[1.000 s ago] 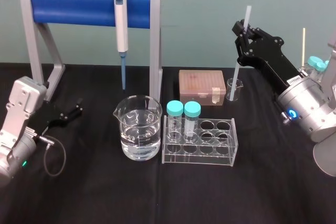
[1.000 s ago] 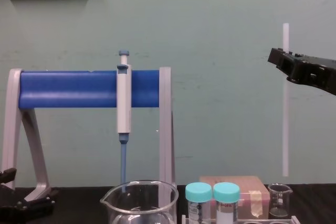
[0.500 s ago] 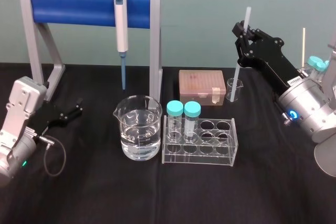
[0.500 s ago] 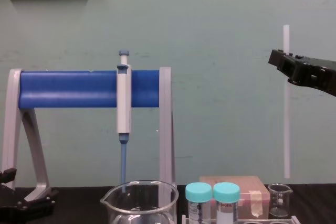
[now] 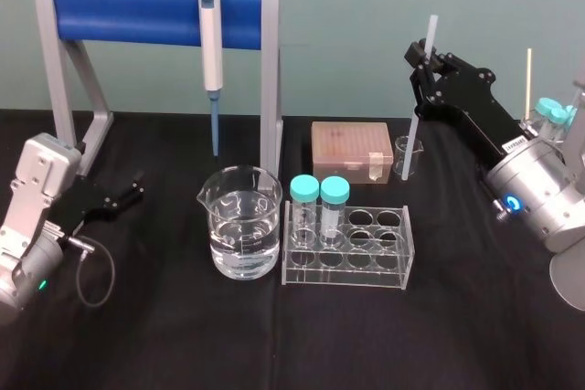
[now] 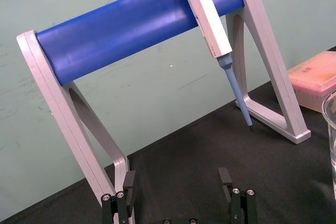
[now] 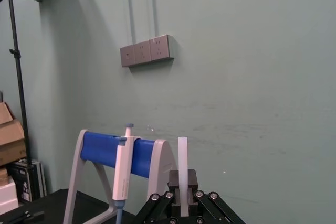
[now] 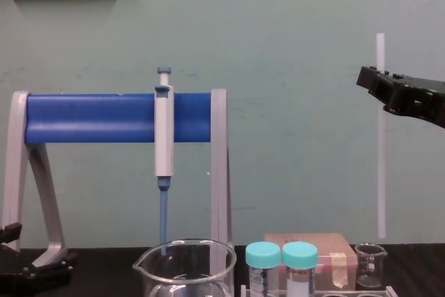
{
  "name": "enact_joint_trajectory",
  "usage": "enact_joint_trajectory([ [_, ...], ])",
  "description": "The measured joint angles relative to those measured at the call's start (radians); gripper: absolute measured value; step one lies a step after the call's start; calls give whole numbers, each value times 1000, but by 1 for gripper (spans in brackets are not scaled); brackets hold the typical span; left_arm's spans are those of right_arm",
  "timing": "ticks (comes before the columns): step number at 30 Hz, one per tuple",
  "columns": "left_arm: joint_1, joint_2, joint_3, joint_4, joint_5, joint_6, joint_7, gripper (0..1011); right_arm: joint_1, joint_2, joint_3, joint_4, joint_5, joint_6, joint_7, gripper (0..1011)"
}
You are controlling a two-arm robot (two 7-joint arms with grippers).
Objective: Pick up the stirring rod with one hand, then place it down.
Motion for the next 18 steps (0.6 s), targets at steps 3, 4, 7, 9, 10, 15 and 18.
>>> enact_joint_trajectory([
  [3,0,0,0,0,0,0,0,1000,-4,3,0,-2,5,-1,7,74],
  [4,0,0,0,0,0,0,0,1000,-5,4,0,-1,7,-1,9,74],
  [7,0,0,0,0,0,0,0,1000,-8,11,-1,6,17,-2,25,74],
  [9,0,0,0,0,0,0,0,1000,-10,17,-3,12,24,-4,38,74],
  [10,0,0,0,0,0,0,0,1000,-11,23,-5,20,32,-8,54,74],
  [15,0,0,0,0,0,0,0,1000,-11,43,-14,52,58,-27,109,74],
  [18,0,0,0,0,0,0,0,1000,-7,51,-20,81,83,-40,145,74],
])
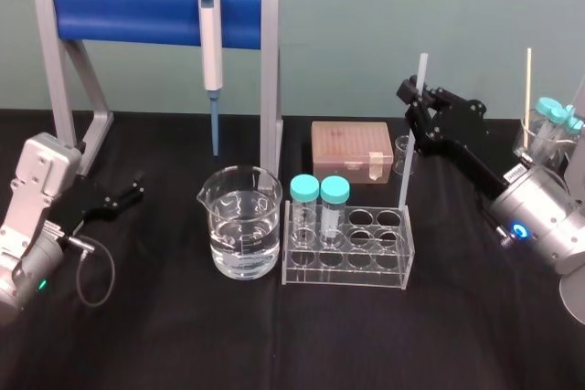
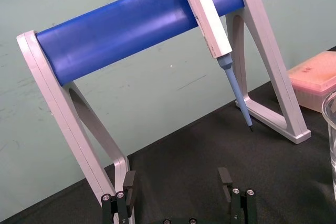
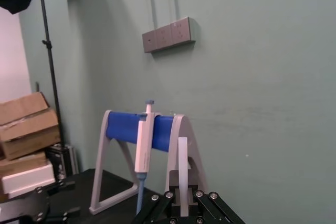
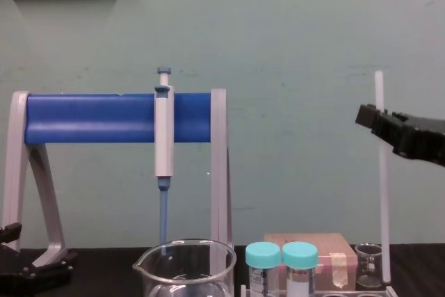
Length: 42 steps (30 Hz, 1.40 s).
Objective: Pick up the stirring rod with one hand, then place it down.
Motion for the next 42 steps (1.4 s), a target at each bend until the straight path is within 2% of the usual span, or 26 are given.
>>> enact_joint_trajectory([
  [7,0,0,0,0,0,0,0,1000,17,-2,-17,66,39,-27,40,74],
  [17,0,0,0,0,0,0,0,1000,37,-21,-28,113,62,-76,62,74],
  [21,0,0,0,0,0,0,0,1000,46,-33,-36,140,45,-119,64,74],
  [27,0,0,0,0,0,0,0,1000,59,-40,-47,171,6,-155,65,74],
  [42,0,0,0,0,0,0,0,1000,82,-59,-56,231,-34,-157,59,74],
])
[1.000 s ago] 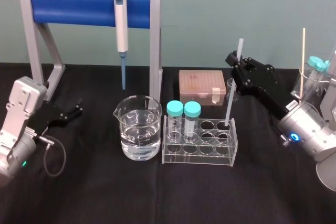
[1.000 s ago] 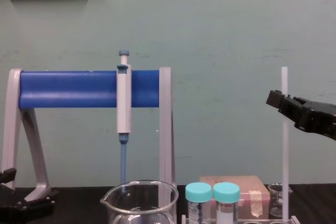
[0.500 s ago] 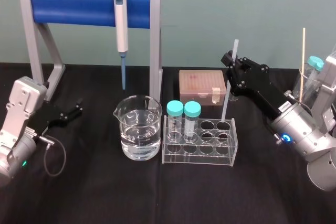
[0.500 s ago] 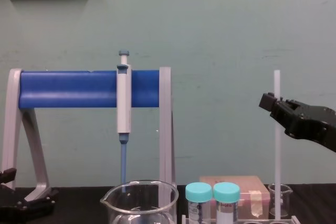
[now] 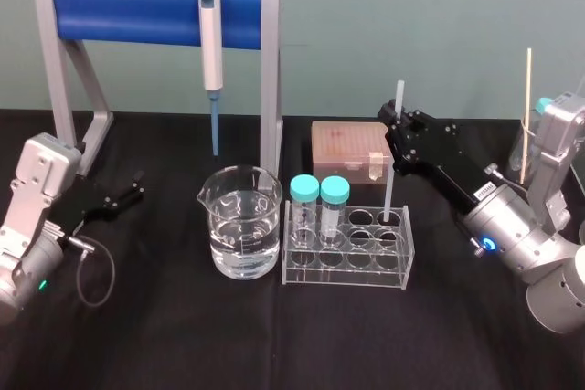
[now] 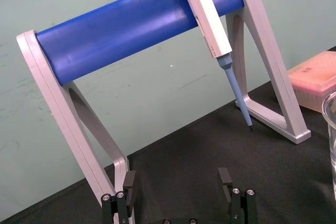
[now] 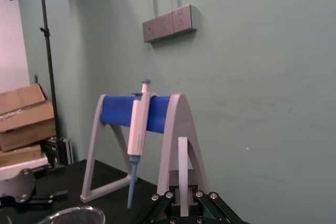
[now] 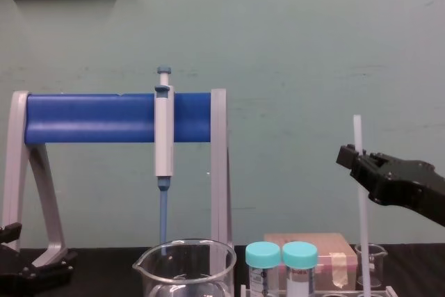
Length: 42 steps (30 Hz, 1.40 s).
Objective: Pick up the stirring rod with one hand, then place it down.
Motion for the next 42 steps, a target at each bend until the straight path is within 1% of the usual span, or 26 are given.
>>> enact_joint_trajectory([
  [3,0,0,0,0,0,0,0,1000,5,-5,-2,23,-13,6,-7,74],
  [16,0,0,0,0,0,0,0,1000,12,-17,-9,60,-32,31,-16,74],
  [24,0,0,0,0,0,0,0,1000,15,-23,-13,76,-45,38,-23,74],
  [42,0,0,0,0,0,0,0,1000,11,-23,-16,80,-80,52,-42,74],
])
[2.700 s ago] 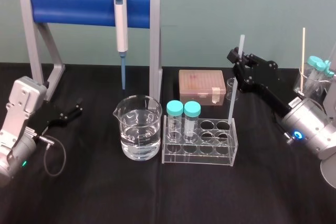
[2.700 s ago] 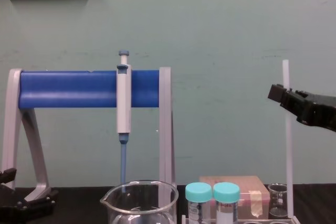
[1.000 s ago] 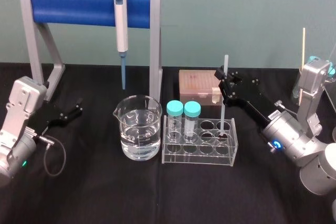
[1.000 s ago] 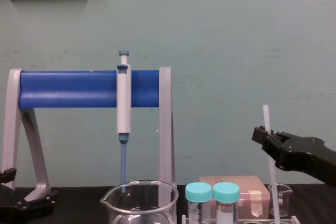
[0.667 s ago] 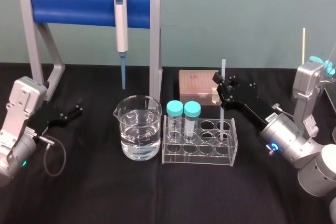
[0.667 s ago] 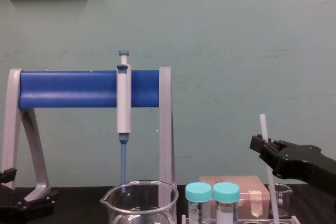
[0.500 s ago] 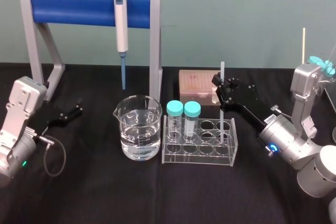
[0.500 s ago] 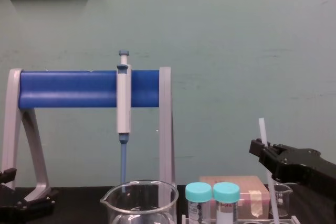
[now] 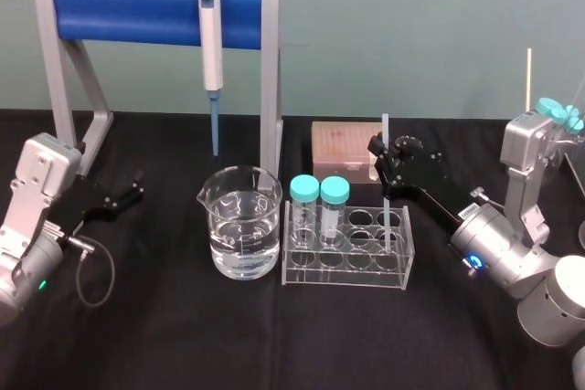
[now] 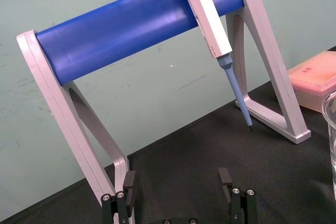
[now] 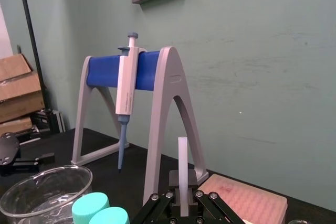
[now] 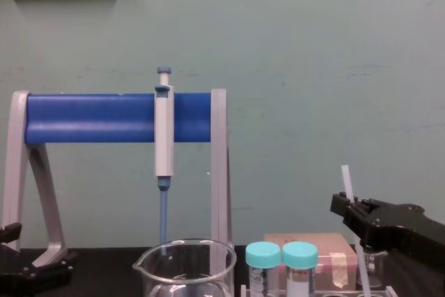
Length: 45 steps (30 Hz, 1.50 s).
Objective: Pick up the stirring rod with one hand, then place it down.
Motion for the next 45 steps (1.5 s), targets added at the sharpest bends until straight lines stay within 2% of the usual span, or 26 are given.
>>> enact_joint_trajectory([
  [12,0,0,0,0,0,0,0,1000,-1,0,0,-2,-3,1,-3,78],
  [16,0,0,0,0,0,0,0,1000,-1,0,0,-2,-2,1,-3,188],
  [17,0,0,0,0,0,0,0,1000,0,0,1,-2,-2,1,-3,188],
  [20,0,0,0,0,0,0,0,1000,0,0,1,-2,-1,1,-2,312],
  [21,0,0,0,0,0,0,0,1000,0,0,1,-2,-1,1,-2,312],
  [23,0,0,0,0,0,0,0,1000,0,0,1,-2,0,1,-1,409],
  [27,0,0,0,0,0,0,0,1001,0,0,1,-2,1,1,-1,511],
  [28,0,0,0,0,0,0,0,1000,0,0,1,-2,1,1,-1,575],
  [30,0,0,0,0,0,0,0,1000,0,0,1,-2,1,1,-1,634],
  [31,0,0,0,0,0,0,0,1000,0,0,1,-2,1,1,0,634],
  [32,0,0,0,0,0,0,0,1001,0,0,1,-2,1,0,0,695],
  [34,0,0,0,0,0,0,0,1001,0,0,1,-2,1,0,0,730],
  [36,0,0,0,0,0,0,0,1000,0,0,1,-2,2,0,0,825],
  [43,0,0,0,0,0,0,0,1000,0,0,1,-2,2,0,1,1002],
  [45,0,0,0,0,0,0,0,1000,0,0,1,-2,2,0,1,1003],
])
